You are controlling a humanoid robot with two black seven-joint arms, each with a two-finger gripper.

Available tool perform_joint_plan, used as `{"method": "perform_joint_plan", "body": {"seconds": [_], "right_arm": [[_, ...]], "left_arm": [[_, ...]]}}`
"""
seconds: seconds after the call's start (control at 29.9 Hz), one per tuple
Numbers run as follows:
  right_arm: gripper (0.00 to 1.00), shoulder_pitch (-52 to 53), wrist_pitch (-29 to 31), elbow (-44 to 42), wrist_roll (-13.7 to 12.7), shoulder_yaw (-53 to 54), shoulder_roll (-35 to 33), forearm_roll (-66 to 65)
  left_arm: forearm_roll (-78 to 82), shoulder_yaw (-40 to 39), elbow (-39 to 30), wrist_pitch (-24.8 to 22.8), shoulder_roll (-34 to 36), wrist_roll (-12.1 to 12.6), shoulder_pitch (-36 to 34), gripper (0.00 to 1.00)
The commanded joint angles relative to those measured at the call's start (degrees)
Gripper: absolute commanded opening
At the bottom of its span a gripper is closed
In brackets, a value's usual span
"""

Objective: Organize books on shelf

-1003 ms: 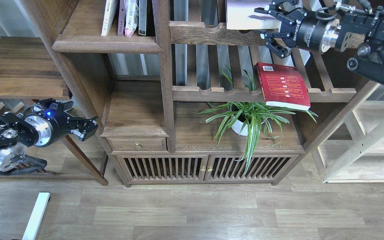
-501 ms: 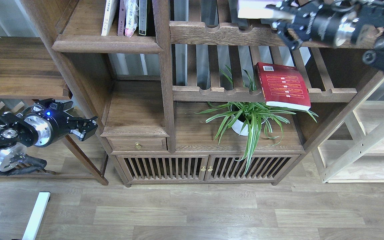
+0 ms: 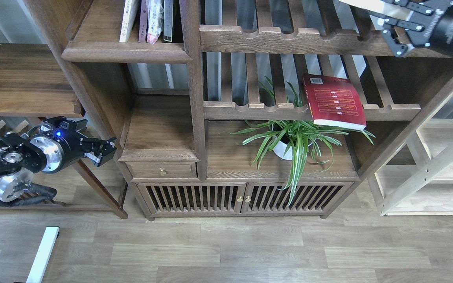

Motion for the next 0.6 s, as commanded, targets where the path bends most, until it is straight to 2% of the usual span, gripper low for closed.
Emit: {"method": "perform_joint_plan", "body": {"seconds": [0.0, 0.27, 0.57], "right_arm": [[0.00, 0.0, 0.1, 1.7, 0.0, 1.7, -4.2, 0.1], [0.00, 0.0, 1.6, 4.3, 0.0, 2.0, -11.4, 0.1], [0.00, 0.1, 8.4, 5.6, 0.0, 3.3, -20.2, 0.4]], "left_arm": [[0.0, 0.1, 0.0, 0.1, 0.0, 0.0, 0.1, 0.84], [0.1, 0.1, 0.1, 0.1, -0.1, 0.0, 0.1, 0.84], [0.0, 0.1, 0.9, 0.1, -0.4, 0.0, 0.1, 0.84]]}}
